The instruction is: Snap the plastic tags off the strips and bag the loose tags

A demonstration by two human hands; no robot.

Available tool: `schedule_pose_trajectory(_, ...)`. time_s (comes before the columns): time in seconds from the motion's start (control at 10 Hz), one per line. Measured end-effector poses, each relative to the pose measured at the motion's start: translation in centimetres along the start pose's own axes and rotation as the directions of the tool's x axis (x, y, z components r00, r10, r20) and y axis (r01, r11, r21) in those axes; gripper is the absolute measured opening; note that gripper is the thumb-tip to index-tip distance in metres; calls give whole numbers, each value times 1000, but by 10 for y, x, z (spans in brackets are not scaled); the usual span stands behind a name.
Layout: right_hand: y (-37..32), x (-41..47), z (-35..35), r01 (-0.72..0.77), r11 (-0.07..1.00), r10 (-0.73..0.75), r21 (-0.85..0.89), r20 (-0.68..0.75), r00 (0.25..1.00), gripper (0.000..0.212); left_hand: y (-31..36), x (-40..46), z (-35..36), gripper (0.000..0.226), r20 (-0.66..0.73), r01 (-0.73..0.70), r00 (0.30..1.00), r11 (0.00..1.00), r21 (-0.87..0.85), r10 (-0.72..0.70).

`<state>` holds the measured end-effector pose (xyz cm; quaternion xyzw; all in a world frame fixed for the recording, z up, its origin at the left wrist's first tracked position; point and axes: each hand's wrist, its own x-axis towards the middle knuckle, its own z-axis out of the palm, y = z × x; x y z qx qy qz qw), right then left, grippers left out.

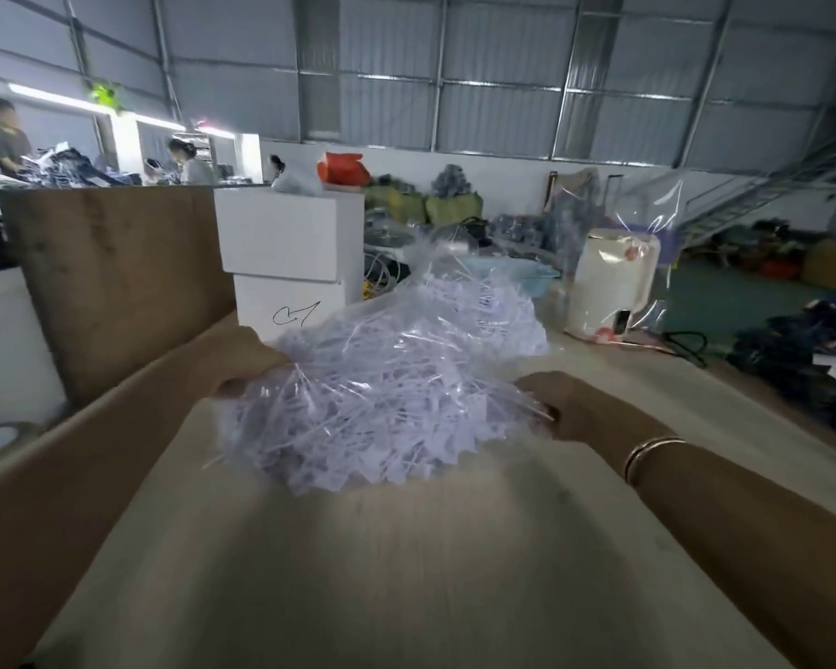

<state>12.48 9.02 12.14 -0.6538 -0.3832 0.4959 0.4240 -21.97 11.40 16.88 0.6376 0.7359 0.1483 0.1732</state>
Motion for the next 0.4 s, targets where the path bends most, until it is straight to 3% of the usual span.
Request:
schedule_pose_trajectory(0.1,8,-8,-11,-60,992,54,111,59,997,25,-3,-5,1,47,-23,-35,999,991,130,38)
schedule_pose_trajectory(0.2,10,-28,-16,65,941,-104,331,102,989,15,-1,-18,11,34,-345,-118,919,970,214,188)
schedule_pose_trajectory(0.3,20,-51,-29,264,804,-351,533,66,934,37,10,-43,21,31,-697,-357,677,934,-29,237)
schedule_pose_trajectory(0.4,50,-82,-37,313,807,-380,501,35,924,47,18,-79,34,40,-807,-409,589,876,-254,41)
